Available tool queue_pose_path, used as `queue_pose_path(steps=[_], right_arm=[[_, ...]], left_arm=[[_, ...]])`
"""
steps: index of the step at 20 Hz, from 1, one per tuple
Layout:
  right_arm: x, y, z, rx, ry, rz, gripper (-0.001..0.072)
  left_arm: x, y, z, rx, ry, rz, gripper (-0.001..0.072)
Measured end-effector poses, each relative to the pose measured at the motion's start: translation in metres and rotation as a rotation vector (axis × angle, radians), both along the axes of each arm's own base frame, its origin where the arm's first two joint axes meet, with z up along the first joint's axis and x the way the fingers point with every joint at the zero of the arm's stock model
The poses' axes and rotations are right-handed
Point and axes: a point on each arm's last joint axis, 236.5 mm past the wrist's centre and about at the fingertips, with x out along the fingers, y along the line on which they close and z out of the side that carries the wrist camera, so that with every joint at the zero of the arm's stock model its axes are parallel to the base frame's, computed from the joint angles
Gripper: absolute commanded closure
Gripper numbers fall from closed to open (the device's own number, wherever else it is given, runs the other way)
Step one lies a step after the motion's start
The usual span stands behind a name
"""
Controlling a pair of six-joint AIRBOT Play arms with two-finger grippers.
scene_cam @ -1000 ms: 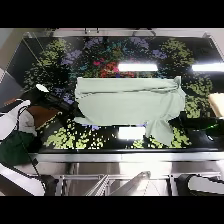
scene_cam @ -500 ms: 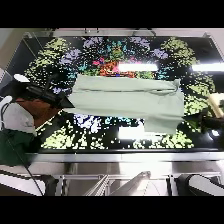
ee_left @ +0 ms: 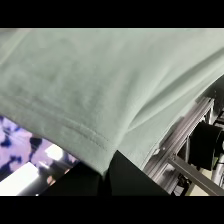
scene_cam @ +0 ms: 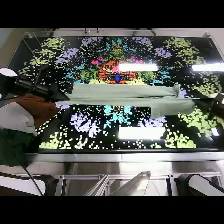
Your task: Fold the shirts.
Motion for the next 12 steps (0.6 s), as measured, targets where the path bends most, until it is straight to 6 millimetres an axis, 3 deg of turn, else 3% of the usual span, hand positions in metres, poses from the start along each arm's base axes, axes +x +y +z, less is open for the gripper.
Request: queue_pose_path(steps=[4, 7, 10, 11, 12], right_arm=[[0.059, 0.0, -0.015, -0.082, -0.012, -0.009, 0.0696], [0.096, 0.004, -0.042, -0.126, 0.009, 0.003, 0.0696], [0.112, 0.008, -0.076, -0.135, 0.057, 0.02, 0.0696], [0.113, 0.008, -0.087, -0.143, 0.075, 0.029, 0.0696], [0.113, 0.009, -0.097, -0.158, 0.091, 0.044, 0.0695]], left_arm=[[0.048, -0.011, 0.0, -0.009, -0.054, 0.001, 0.0692], [0.079, -0.018, -0.022, -0.013, -0.037, 0.011, 0.0692], [0.098, -0.021, -0.05, -0.016, 0.011, 0.033, 0.0688], [0.101, -0.021, -0.059, -0.019, 0.029, 0.038, 0.0652], [0.104, -0.021, -0.067, -0.021, 0.047, 0.043, 0.0469]])
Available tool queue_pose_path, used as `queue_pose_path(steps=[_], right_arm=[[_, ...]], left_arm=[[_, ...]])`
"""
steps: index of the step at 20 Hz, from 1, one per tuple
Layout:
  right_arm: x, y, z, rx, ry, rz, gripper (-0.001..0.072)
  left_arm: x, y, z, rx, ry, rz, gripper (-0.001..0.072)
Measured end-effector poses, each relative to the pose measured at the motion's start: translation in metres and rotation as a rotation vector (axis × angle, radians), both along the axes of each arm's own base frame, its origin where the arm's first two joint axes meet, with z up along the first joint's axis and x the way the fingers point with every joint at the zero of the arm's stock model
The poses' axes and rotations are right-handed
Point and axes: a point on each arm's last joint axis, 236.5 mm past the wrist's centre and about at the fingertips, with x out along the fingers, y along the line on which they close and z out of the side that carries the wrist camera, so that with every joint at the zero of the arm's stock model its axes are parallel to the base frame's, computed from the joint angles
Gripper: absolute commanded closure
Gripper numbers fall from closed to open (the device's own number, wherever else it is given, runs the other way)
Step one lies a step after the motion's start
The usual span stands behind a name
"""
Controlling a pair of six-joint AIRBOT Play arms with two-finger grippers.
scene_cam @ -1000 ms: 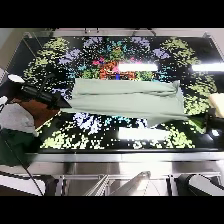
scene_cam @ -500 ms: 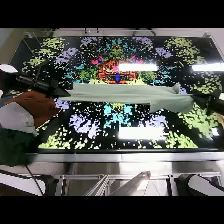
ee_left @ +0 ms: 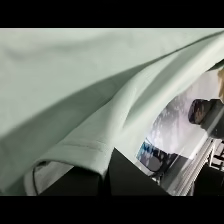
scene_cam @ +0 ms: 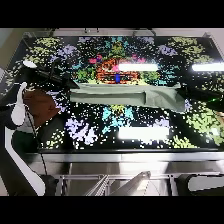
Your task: Fold the shirts.
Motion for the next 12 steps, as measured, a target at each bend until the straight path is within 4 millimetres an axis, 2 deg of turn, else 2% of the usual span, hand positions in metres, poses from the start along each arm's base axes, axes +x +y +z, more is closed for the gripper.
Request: queue_pose_path(steps=[1, 2, 3, 4, 5, 7, 9, 12], right_arm=[[-0.001, 0.001, -0.007, -0.011, 0.013, 0.011, 0.0694], [-0.002, 0.001, -0.012, -0.023, 0.024, 0.024, 0.0623], [-0.003, 0.001, -0.015, -0.038, 0.025, 0.042, 0.0404], [-0.003, 0.001, -0.012, -0.046, 0.015, 0.065, 0.0296], [-0.003, -0.001, -0.007, -0.056, 0.0, 0.091, 0.0245], [-0.003, -0.013, 0.006, -0.107, -0.023, 0.145, 0.0063], [-0.007, -0.031, 0.009, -0.158, 0.021, 0.156, 0.0017], [-0.017, -0.049, -0.004, -0.201, 0.122, 0.161, 0.0017]], left_arm=[[0.002, 0.0, -0.007, -0.002, 0.018, 0.007, 0.0469], [0.002, 0.001, -0.012, -0.005, 0.032, 0.008, 0.0468], [0.002, 0.003, -0.015, -0.007, 0.044, 0.012, 0.0469], [0.002, 0.006, -0.015, -0.011, 0.055, 0.014, 0.0468], [0.002, 0.011, -0.013, -0.016, 0.064, 0.02, 0.0453], [0.004, 0.023, 0.0, -0.034, 0.079, 0.037, 0.0429], [0.006, 0.036, 0.02, -0.054, 0.073, 0.065, 0.0428], [0.01, 0.053, 0.05, -0.076, 0.037, 0.135, 0.0431]])
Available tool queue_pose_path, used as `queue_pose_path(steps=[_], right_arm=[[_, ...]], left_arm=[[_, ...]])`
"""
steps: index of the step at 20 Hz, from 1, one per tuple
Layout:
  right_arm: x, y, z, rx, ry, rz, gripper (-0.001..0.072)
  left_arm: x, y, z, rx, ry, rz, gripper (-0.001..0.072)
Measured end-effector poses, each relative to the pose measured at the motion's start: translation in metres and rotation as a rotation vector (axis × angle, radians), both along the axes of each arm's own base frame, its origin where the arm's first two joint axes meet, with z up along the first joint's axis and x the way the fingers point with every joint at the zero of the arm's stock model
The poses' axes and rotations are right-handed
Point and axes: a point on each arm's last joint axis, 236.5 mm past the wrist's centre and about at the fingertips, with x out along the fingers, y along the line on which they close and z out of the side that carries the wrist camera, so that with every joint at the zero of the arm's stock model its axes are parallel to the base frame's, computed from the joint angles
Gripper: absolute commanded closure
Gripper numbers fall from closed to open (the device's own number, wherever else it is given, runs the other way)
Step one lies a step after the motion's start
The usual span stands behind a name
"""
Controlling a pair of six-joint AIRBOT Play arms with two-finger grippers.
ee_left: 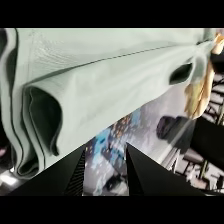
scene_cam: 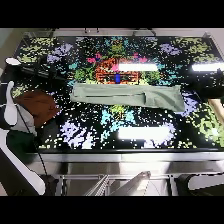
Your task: Fold the shirts.
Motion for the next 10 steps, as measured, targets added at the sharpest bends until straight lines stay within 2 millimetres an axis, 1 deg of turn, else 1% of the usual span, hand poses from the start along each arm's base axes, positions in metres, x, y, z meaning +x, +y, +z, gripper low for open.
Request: queue_pose_path(steps=[1, 2, 3, 4, 5, 6, 7, 8, 9, 10], right_arm=[[-0.003, 0.0, -0.008, -0.002, 0.032, 0.004, 0.0017], [-0.005, 0.003, -0.016, 0.003, 0.061, 0.01, 0.0018], [-0.007, 0.009, -0.023, 0.017, 0.086, 0.022, 0.0019], [-0.007, 0.02, -0.029, 0.051, 0.107, 0.033, 0.0023], [-0.005, 0.032, -0.031, 0.081, 0.114, 0.048, 0.0084], [-0.003, 0.045, -0.035, 0.113, 0.122, 0.061, 0.0248], [-0.002, 0.056, -0.039, 0.135, 0.132, 0.077, 0.0387], [-0.002, 0.067, -0.043, 0.154, 0.142, 0.092, 0.0617], [-0.002, 0.075, -0.047, 0.16, 0.147, 0.11, 0.0695], [-0.001, 0.083, -0.047, 0.18, 0.146, 0.116, 0.0695]], left_arm=[[0.002, 0.004, 0.007, 0.002, -0.017, 0.022, 0.0434], [0.003, 0.004, 0.014, 0.004, -0.034, 0.031, 0.0515], [0.004, 0.002, 0.021, 0.005, -0.056, 0.034, 0.0705], [0.003, -0.003, 0.026, 0.007, -0.072, 0.024, 0.0709], [0.002, -0.011, 0.029, 0.009, -0.086, 0.006, 0.0709], [0.001, -0.024, 0.032, 0.009, -0.102, -0.019, 0.0709], [-0.001, -0.039, 0.034, 0.009, -0.114, -0.048, 0.0709], [-0.003, -0.057, 0.034, 0.01, -0.126, -0.081, 0.0709], [-0.006, -0.079, 0.033, 0.014, -0.142, -0.118, 0.0709], [-0.009, -0.101, 0.031, 0.016, -0.157, -0.155, 0.0709]])
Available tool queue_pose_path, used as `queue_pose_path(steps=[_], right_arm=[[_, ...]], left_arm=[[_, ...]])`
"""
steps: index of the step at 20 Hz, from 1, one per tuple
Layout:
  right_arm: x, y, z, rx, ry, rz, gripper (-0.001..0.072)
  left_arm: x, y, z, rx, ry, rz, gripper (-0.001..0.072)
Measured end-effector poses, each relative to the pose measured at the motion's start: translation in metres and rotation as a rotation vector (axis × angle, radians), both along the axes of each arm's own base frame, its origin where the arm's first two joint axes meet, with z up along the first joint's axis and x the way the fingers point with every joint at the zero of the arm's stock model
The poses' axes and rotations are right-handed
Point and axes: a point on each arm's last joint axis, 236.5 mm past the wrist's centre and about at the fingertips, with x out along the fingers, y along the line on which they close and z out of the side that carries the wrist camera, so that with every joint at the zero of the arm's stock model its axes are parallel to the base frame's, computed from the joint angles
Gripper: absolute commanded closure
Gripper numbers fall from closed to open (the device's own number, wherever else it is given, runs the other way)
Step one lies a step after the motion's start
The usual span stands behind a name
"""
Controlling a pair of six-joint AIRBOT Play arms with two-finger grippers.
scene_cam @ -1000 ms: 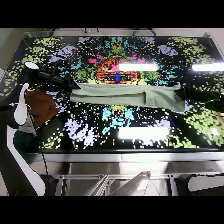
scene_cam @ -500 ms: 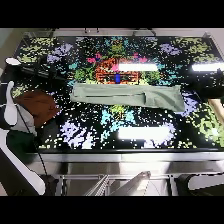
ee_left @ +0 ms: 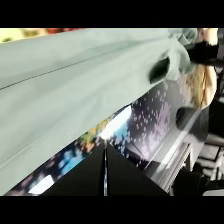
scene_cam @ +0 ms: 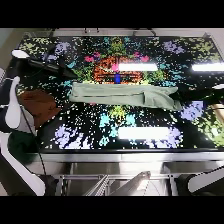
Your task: Fold the shirts.
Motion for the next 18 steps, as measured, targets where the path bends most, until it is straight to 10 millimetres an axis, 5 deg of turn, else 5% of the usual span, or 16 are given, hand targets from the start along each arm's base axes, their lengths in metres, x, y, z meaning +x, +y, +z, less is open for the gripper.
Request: queue_pose_path(steps=[5, 9, 11, 13, 16, 18], right_arm=[[0.007, 0.011, 0.011, 0.032, -0.028, 0.014, 0.0696], [0.008, 0.013, 0.041, 0.079, -0.064, 0.054, 0.0696], [0.01, 0.02, 0.068, 0.124, -0.102, 0.084, 0.0696], [0.016, 0.033, 0.107, 0.172, -0.172, 0.102, 0.0696], [0.023, 0.07, 0.172, 0.243, -0.301, 0.148, 0.0696], [0.025, 0.112, 0.21, 0.276, -0.381, 0.193, 0.0696]], left_arm=[[-0.013, -0.12, -0.043, 0.084, -0.087, -0.124, 0.0708], [-0.031, -0.183, -0.088, 0.184, -0.125, -0.173, 0.0698], [-0.039, -0.2, -0.084, 0.179, -0.144, -0.201, 0.0699], [-0.04, -0.207, -0.046, 0.126, -0.194, -0.228, 0.0698], [-0.039, -0.19, 0.05, 0.013, -0.301, -0.231, 0.0698], [-0.045, -0.164, 0.121, -0.065, -0.383, -0.221, 0.0698]])
